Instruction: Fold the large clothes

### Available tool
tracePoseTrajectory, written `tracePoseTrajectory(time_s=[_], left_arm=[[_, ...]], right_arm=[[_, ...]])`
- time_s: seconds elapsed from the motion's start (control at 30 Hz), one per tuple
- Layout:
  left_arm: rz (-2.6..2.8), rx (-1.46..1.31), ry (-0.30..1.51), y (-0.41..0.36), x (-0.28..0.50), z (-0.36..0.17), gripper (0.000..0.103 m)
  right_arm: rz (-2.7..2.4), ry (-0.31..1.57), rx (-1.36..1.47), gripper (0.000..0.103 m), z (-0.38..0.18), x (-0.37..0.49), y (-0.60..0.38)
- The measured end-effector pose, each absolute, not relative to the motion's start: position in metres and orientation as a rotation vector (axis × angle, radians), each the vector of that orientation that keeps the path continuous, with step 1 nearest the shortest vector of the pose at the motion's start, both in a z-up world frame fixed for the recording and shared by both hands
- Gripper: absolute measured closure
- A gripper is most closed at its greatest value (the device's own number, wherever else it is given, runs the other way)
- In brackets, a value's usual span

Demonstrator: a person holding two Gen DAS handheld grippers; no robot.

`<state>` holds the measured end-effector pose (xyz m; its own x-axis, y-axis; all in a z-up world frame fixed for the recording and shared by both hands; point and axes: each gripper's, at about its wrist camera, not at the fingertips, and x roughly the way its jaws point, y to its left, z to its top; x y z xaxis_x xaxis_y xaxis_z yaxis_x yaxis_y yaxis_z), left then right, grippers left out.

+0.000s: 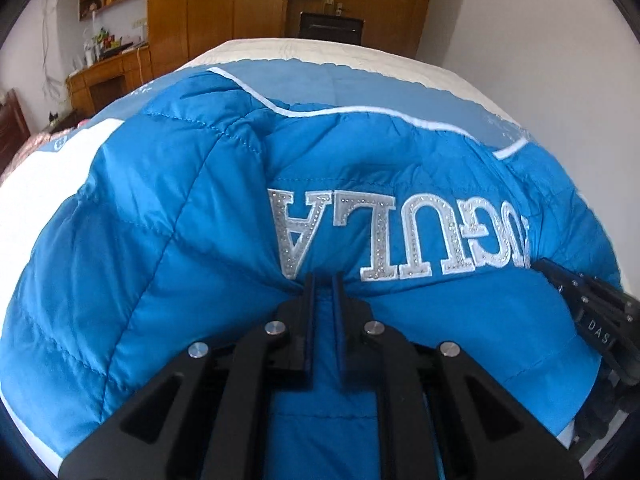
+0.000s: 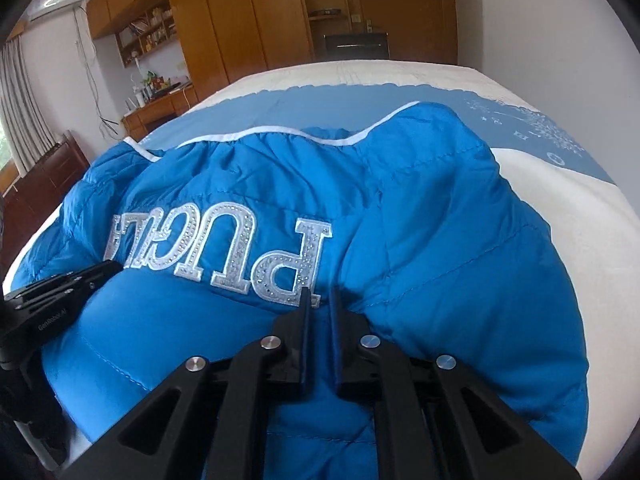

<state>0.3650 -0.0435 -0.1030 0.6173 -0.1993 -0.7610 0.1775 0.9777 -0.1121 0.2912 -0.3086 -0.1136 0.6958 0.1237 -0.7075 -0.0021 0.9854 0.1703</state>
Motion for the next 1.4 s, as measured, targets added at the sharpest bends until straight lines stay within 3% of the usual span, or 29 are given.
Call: tracePoseTrajectory(time_s=[0.07, 0.13, 0.2, 0.43, 0.63, 0.67, 0.7, 0.73, 0.8, 0.9, 0.93, 1.07, 1.27, 1.4], left_arm=[[-0.222, -0.04, 0.883, -0.04, 0.358, -0.093, 0.094], [-0.245, -0.053, 0.851, -0.04, 0.348, -0.081, 0.078], [-0.239, -0.027, 0.838, -0.042, 0.34, -0.078, 0.069], [-0.213, 0.074, 0.843, -0.052, 0.339, -0.105, 0.07], [-0.197, 0.025, 0.875, -0.044, 0.34, -0.095, 0.071], [-0.199, 0.013, 0.875, -0.04, 0.339, -0.089, 0.071], [-0.201, -0.002, 0.859, -0.034, 0.334, -0.08, 0.064], [-0.204, -0.012, 0.84, -0.03, 0.331, -0.072, 0.046], [-0.194, -0.029, 0.788, -0.008, 0.325, -0.051, 0.029], [-0.137, -0.033, 0.762, 0.031, 0.328, -0.031, 0.025], [-0.113, -0.05, 0.773, 0.05, 0.335, -0.028, 0.023], [-0.084, -0.162, 0.851, 0.099, 0.359, -0.039, 0.022], [-0.221, -0.272, 0.952, 0.111, 0.377, -0.074, 0.022], [-0.246, -0.249, 0.95, 0.099, 0.383, -0.084, 0.015]], right_arm=[[0.107, 0.8, 0.209, 0.094, -0.102, 0.284, -0.314], [0.125, 0.79, 0.228, 0.094, -0.092, 0.277, -0.317], [0.131, 0.791, 0.214, 0.093, -0.09, 0.269, -0.317], [0.104, 0.803, 0.129, 0.096, -0.115, 0.269, -0.302], [0.141, 0.82, 0.162, 0.096, -0.106, 0.267, -0.31], [0.177, 0.816, 0.194, 0.093, -0.099, 0.261, -0.317], [0.194, 0.808, 0.212, 0.091, -0.094, 0.258, -0.322], [0.204, 0.792, 0.223, 0.082, -0.085, 0.253, -0.331], [0.18, 0.77, 0.228, 0.073, -0.069, 0.247, -0.353], [0.159, 0.779, 0.282, 0.063, -0.058, 0.246, -0.389], [0.146, 0.793, 0.309, 0.055, -0.058, 0.249, -0.407], [0.169, 0.883, 0.427, 0.04, -0.071, 0.268, -0.448], [0.268, 0.981, 0.534, 0.032, -0.104, 0.289, -0.458], [0.299, 1.003, 0.567, 0.031, -0.115, 0.298, -0.455]])
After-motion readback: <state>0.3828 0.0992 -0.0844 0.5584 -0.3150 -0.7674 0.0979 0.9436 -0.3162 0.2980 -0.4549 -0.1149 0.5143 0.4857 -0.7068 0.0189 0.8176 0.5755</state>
